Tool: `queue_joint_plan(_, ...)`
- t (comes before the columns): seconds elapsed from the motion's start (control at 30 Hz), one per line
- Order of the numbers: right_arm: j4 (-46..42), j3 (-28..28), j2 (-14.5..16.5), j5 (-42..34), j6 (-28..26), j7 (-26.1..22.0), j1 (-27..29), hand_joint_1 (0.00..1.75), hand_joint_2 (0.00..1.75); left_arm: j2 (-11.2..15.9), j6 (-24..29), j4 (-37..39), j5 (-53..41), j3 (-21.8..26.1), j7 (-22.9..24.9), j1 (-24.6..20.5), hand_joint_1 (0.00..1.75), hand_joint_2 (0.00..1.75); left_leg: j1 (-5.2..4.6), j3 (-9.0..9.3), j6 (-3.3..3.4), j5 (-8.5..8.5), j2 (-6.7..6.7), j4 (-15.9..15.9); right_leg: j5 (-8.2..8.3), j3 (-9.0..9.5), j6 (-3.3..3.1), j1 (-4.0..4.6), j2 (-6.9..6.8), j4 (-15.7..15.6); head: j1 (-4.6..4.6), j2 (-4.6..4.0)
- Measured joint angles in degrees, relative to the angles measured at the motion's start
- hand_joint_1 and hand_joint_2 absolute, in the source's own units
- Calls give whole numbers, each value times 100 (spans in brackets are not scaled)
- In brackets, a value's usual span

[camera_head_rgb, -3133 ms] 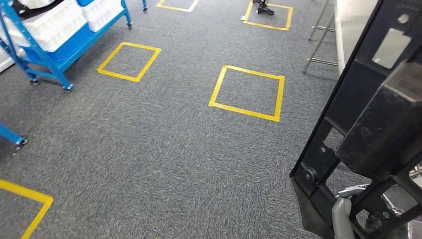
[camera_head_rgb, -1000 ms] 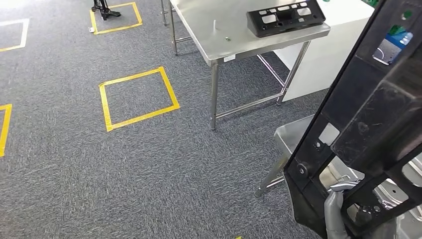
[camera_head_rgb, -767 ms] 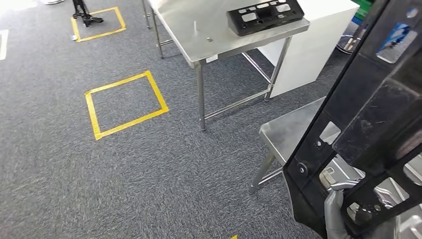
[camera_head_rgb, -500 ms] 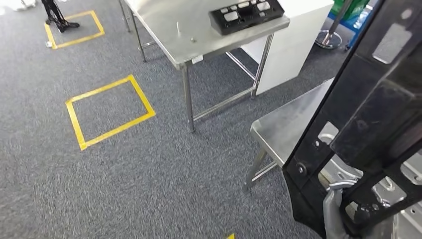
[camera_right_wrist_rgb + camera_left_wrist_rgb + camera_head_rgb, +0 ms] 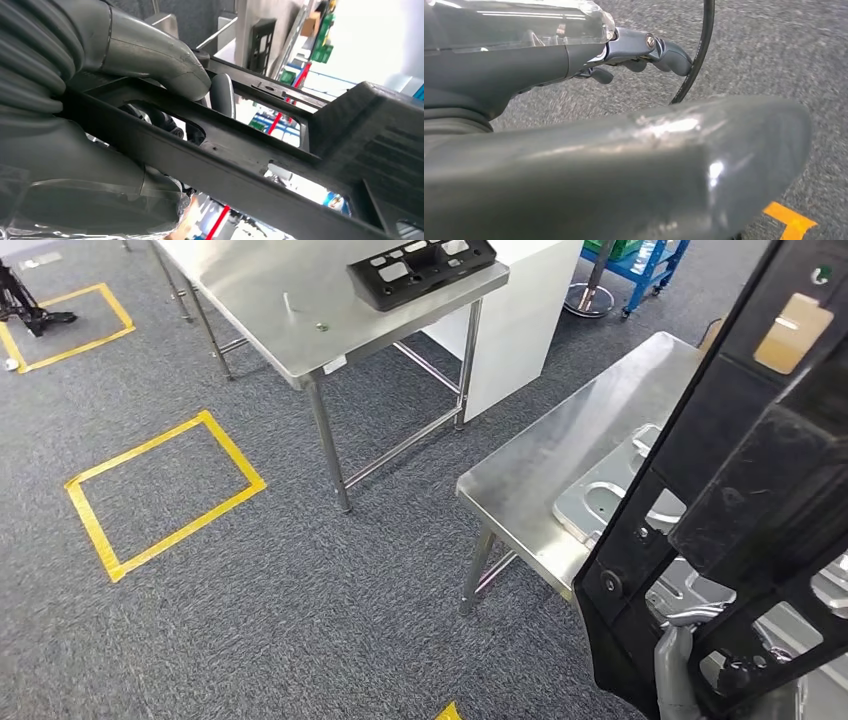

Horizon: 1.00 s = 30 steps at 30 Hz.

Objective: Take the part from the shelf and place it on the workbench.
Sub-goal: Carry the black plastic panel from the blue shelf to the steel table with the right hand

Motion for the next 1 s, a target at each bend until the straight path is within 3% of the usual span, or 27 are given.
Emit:
queue_joint_plan(0.03, -3, 8, -6, 1, -14, 15, 8, 175, 175, 3, -16, 0, -11, -7, -12, -5, 0, 0, 2, 17, -28, -33, -24, 23, 18, 14, -24, -19, 63, -38, -1, 0)
queue_joint_plan(0.1, -10, 26, -17, 1, -28, 35, 9, 175, 175, 11, -28, 1, -41, -15, -33, -11, 0, 0, 11, -97, -71, -260, -257, 352, 52, 57, -79, -66, 183, -108, -16, 1)
queue_joint_plan(0.17, -13, 52, -27, 1, -35, 56, 1, 175, 175, 18, -48, 4, -65, -14, -45, -12, 0, 0, 29, -446, -94, -612, -511, 1072, 49, 68, -113, -66, 299, -113, -27, 1)
queue_joint_plan(0.2, -11, 64, -32, 1, -38, 69, -2, 175, 175, 20, -62, 7, -73, -13, -50, -13, 0, 0, 34, -626, -105, -715, -554, 1395, 44, 71, -121, -65, 369, -107, -25, 0)
queue_joint_plan(0.23, -9, 69, -36, 1, -40, 80, -2, 175, 175, 22, -75, 8, -77, -13, -55, -14, 0, 0, 36, -739, -113, -706, -572, 1557, 38, 78, -123, -65, 442, -100, -25, 0)
queue_joint_plan(0.27, -8, 72, -41, 1, -41, 88, -2, 175, 175, 24, -86, 9, -79, -14, -61, -16, 0, 0, 38, -758, -115, -581, -580, 1511, 29, 89, -119, -66, 518, -91, -25, 0)
queue_joint_plan(0.3, -7, 73, -46, 1, -42, 93, -2, 175, 175, 26, -98, 9, -81, -14, -66, -17, 0, 0, 42, -674, -111, -359, -605, 1248, 16, 104, -110, -69, 597, -77, -26, -1)
queue_joint_plan(0.37, -6, 77, -58, 1, -50, 105, -8, 175, 175, 28, -115, 11, -88, -14, -76, -17, 0, 0, 62, -407, -90, 50, -821, 521, -25, 114, -68, -69, 742, -26, -25, -1)
queue_joint_plan(0.43, -6, 81, -66, 1, -63, 120, -19, 175, 175, 29, -126, 16, -100, -14, -85, -22, 0, 0, 71, -277, -55, 176, -1021, 151, -49, 77, -11, -71, 859, 25, -22, 0)
queue_joint_plan(0.47, -6, 83, -69, 1, -70, 128, -24, 175, 175, 30, -134, 20, -108, -15, -91, -28, 0, 0, 60, -268, -32, 164, -1034, 132, -46, 51, 23, -78, 913, 35, -22, 0)
queue_joint_plan(0.53, -10, 85, -75, 1, -86, 144, -33, 175, 175, 28, -164, 23, -135, -20, -113, -48, 0, 0, 55, -255, 39, 195, -922, 100, -44, 16, 84, -96, 939, 52, -27, -1)
queue_joint_plan(0.57, -11, 85, -80, 1, -98, 155, -50, 175, 175, 26, -185, 25, -150, -21, -127, -59, 0, 0, 63, -245, 78, 212, -857, 73, -96, -24, 112, -94, 835, 129, -8, -1)
queue_joint_plan(0.6, -13, 85, -86, -1, -108, 168, -77, 175, 175, 24, -203, 27, -164, -21, -140, -68, 0, 0, 75, -242, 108, 226, -786, 47, -212, -113, 136, -88, 683, 313, 10, -1)
queue_joint_plan(0.67, -13, 85, -100, -3, -122, 189, -135, 175, 175, 21, -221, 34, -176, -18, -156, -75, 0, 0, 73, -246, 140, 227, -632, 32, -572, -456, 182, -92, 386, 990, 46, -1)
queue_joint_plan(0.73, -9, 85, -113, -3, -126, 200, -161, 175, 175, 21, -222, 47, -180, -15, -158, -79, 0, 0, 66, -248, 143, 211, -474, 34, -773, -769, 212, -112, 315, 1590, 46, 0)
queue_joint_plan(0.77, -6, 85, -117, -3, -127, 204, -163, 175, 175, 21, -222, 52, -180, -14, -159, -83, 0, 0, 65, -240, 139, 199, -402, 35, -714, -789, 216, -118, 302, 1620, 46, 0)
queue_joint_plan(0.83, -1, 85, -120, -3, -128, 207, -166, 175, 175, 21, -222, 60, -180, -13, -159, -90, 0, 0, 64, -200, 120, 168, -282, 33, -347, -501, 200, -118, 227, 1069, 48, 0)
queue_joint_plan(0.9, 1, 85, -122, -4, -128, 207, -180, 175, 175, 21, -222, 62, -181, -14, -162, -95, 0, 0, 54, -148, 79, 129, -187, 26, -75, -99, 139, -74, -2, 306, 46, -1)
queue_joint_plan(0.97, 1, 85, -126, -10, -128, 208, -200, 175, 175, 21, -227, 65, -184, -14, -173, -101, 0, 0, 42, -108, 19, 102, -106, 13, -39, 47, 73, -22, -114, 3, 46, 0)
queue_joint_plan(1.0, -1, 85, -129, -15, -128, 208, -205, 175, 175, 21, -230, 68, -186, -13, -181, -107, 0, 0, 37, -81, -12, 94, -61, 2, -29, 37, 46, -12, -57, -5, 48, 0)
